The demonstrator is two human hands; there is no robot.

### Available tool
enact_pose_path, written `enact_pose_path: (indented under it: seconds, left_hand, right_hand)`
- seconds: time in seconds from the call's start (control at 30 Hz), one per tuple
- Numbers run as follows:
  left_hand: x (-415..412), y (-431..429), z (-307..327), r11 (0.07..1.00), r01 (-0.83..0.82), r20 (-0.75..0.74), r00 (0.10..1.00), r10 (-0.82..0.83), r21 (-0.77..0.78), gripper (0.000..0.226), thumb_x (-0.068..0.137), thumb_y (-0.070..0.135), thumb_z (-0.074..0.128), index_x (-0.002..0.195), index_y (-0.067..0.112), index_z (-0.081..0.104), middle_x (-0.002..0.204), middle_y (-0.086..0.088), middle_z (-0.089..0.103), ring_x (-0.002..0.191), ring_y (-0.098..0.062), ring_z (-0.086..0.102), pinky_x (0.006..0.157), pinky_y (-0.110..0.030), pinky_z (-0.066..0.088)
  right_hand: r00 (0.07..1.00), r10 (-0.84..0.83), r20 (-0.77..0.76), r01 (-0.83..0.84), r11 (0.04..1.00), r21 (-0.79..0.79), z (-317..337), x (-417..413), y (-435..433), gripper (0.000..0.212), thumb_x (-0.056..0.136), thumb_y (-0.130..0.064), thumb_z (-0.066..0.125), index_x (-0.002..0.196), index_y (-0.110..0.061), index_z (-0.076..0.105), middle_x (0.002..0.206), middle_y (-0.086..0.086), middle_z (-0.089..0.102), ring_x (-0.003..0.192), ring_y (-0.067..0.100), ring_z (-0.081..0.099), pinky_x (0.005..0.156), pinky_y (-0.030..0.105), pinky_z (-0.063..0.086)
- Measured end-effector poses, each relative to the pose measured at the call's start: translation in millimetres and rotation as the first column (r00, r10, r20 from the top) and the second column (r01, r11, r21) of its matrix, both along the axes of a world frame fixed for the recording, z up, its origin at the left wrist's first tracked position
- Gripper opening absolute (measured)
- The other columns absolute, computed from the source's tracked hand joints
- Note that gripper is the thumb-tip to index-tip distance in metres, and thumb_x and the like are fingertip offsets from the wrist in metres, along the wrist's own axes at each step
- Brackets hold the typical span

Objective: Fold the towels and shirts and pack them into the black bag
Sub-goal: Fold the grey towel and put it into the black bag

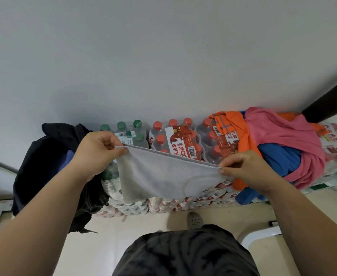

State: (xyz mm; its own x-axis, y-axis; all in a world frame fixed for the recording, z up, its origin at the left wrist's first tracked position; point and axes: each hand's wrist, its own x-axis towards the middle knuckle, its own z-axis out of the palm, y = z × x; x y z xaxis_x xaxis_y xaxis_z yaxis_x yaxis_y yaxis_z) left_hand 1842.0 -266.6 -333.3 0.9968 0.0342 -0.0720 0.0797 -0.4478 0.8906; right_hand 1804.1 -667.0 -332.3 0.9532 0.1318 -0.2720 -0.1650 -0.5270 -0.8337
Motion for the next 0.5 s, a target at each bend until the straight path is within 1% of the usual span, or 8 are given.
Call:
enact_pose_path:
  seconds: [0.07,0.17,0.2,0.27,0.3,0.33,0.43,0.5]
  left_hand:
    - [5.2,0.9,-5.3,0.990,0.079,-0.047,0.996,-0.074,0.118,0.018,0.072,0.006,0.087,0.068,0.013,0.071,0.070,-0.010,0.072,0.070,-0.041,0.068,0.070,-0.049,0.058]
    - [11.8,-0.3,-11.3,0.957,0.170,-0.085,0.984,-0.154,0.236,0.024,0.071,0.003,0.087,0.065,0.018,0.070,0.066,0.002,0.071,0.062,-0.018,0.067,0.069,-0.036,0.056]
    - [13.0,-1.3,-11.6,0.950,0.186,-0.088,0.982,-0.168,0.253,0.026,0.070,0.002,0.086,0.067,0.021,0.069,0.065,0.003,0.070,0.060,-0.014,0.064,0.068,-0.033,0.054]
    - [13.8,-3.2,-9.9,0.928,0.221,-0.111,0.974,-0.196,0.300,0.032,0.070,0.006,0.087,0.082,0.028,0.068,0.065,0.004,0.065,0.058,-0.013,0.058,0.065,-0.030,0.050]
    - [13.9,-4.0,-8.7,0.908,0.253,-0.145,0.966,-0.216,0.334,0.036,0.070,0.010,0.087,0.090,0.033,0.067,0.066,0.004,0.065,0.058,-0.012,0.058,0.065,-0.028,0.050]
    - [13.4,-5.5,-7.0,0.882,0.296,-0.191,0.952,-0.240,0.367,0.037,0.070,0.014,0.087,0.094,0.035,0.069,0.067,0.005,0.066,0.060,-0.010,0.060,0.065,-0.026,0.050]
    - [7.8,-9.4,1.8,0.790,0.448,-0.351,0.882,-0.315,0.419,0.016,0.071,0.017,0.087,0.072,0.028,0.076,0.063,0.014,0.068,0.059,0.001,0.062,0.062,-0.016,0.047]
    - [0.4,-4.2,9.6,0.815,0.511,-0.476,0.808,-0.347,0.272,0.014,0.072,0.011,0.087,0.066,0.019,0.076,0.064,0.005,0.071,0.057,-0.004,0.061,0.065,-0.022,0.051]
  right_hand:
    - [1.000,0.012,-0.013,-0.013,0.996,-0.092,-4.4,0.9,-0.6,0.011,0.078,-0.009,0.083,0.080,-0.019,0.080,0.081,-0.004,0.076,0.079,0.015,0.071,0.077,0.036,0.061]
    - [0.998,0.049,0.036,-0.040,0.975,-0.218,-11.7,6.0,-0.1,0.016,0.078,-0.009,0.084,0.080,-0.022,0.076,0.079,-0.004,0.073,0.075,0.011,0.068,0.075,0.033,0.060]
    - [0.996,0.071,0.052,-0.056,0.966,-0.252,-12.0,8.3,1.0,0.020,0.079,-0.008,0.083,0.085,-0.025,0.073,0.079,-0.005,0.071,0.075,0.012,0.067,0.072,0.029,0.058]
    - [0.992,0.127,0.018,-0.115,0.938,-0.327,-11.8,12.1,2.8,0.040,0.082,-0.008,0.080,0.111,-0.032,0.066,0.082,-0.007,0.067,0.076,0.010,0.063,0.068,0.021,0.052]
    - [0.986,0.167,-0.015,-0.160,0.911,-0.381,-11.1,14.2,4.5,0.050,0.083,-0.009,0.079,0.125,-0.030,0.063,0.084,-0.008,0.067,0.076,0.008,0.062,0.068,0.018,0.049]
    - [0.976,0.209,-0.057,-0.213,0.872,-0.441,-9.7,15.9,6.7,0.048,0.083,-0.011,0.078,0.127,-0.026,0.065,0.085,-0.011,0.067,0.077,0.006,0.062,0.068,0.016,0.047]
    - [0.916,0.312,-0.250,-0.397,0.793,-0.463,4.4,17.4,11.8,0.014,0.084,-0.013,0.076,0.091,-0.024,0.078,0.081,-0.011,0.072,0.072,0.005,0.065,0.066,0.018,0.049]
    - [0.837,0.383,-0.390,-0.519,0.781,-0.347,20.6,17.1,10.3,0.012,0.085,-0.015,0.076,0.082,-0.026,0.078,0.079,-0.007,0.073,0.068,0.006,0.065,0.064,0.021,0.052]
